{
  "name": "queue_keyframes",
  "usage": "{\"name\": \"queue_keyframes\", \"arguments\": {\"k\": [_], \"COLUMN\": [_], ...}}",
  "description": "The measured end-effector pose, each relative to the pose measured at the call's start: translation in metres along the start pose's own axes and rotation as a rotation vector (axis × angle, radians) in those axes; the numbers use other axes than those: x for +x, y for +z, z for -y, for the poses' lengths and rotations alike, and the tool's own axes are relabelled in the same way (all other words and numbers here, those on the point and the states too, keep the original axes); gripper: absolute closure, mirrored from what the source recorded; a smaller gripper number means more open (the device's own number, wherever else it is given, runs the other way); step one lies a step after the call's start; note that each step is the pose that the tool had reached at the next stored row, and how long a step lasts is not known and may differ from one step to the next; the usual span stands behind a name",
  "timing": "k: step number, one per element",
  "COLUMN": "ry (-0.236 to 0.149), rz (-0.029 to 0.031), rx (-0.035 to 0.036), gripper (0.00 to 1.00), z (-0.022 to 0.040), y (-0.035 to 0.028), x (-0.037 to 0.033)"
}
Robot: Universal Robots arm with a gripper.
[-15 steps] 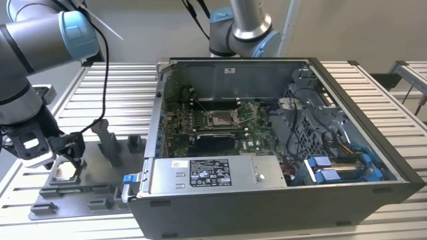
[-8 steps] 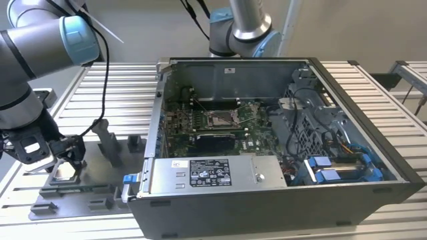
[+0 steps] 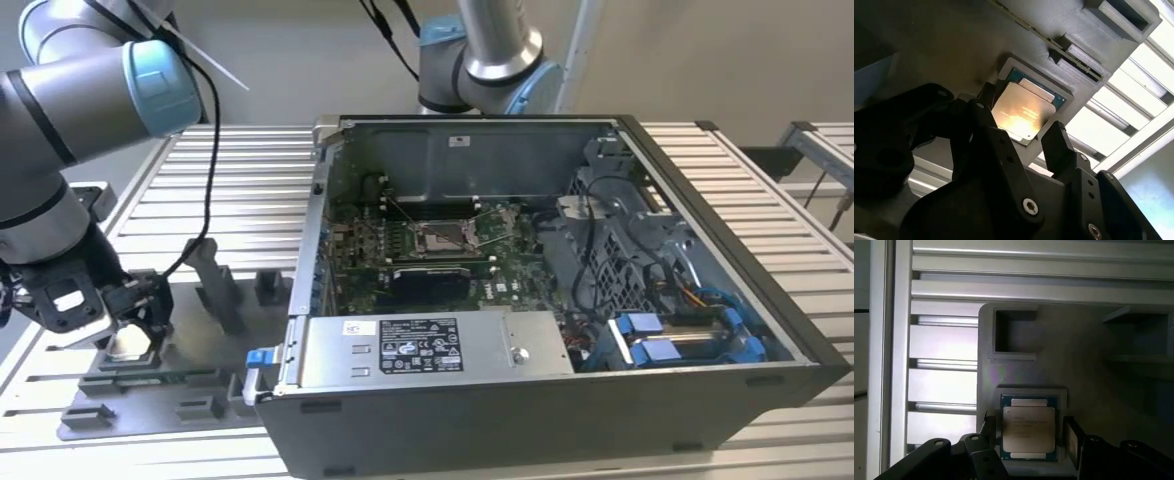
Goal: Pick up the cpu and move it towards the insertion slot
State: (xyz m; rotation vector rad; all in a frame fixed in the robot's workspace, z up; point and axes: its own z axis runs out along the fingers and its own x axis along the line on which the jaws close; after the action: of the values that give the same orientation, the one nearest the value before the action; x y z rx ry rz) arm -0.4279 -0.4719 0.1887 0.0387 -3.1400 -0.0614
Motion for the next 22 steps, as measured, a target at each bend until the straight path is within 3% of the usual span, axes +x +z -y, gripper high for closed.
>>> {"name": "queue_keyframes", "arguments": {"k": [6,17,18,22], "ry": [0.000,0.000,0.000,0.000], "rz": [0.0001,0.0001,0.0001,0.0001], "rx": [0.0000,-0.0001,-0.0001,0.0000], "gripper": [0.00,0.00,1.00,1.00], "z": [0.0001,0.0001,0.0001,0.0001], "y": [0.0032,0.0035,0.0035,0.0035], "x": [0.0005,0.0005,0.0005,0.0005]}}
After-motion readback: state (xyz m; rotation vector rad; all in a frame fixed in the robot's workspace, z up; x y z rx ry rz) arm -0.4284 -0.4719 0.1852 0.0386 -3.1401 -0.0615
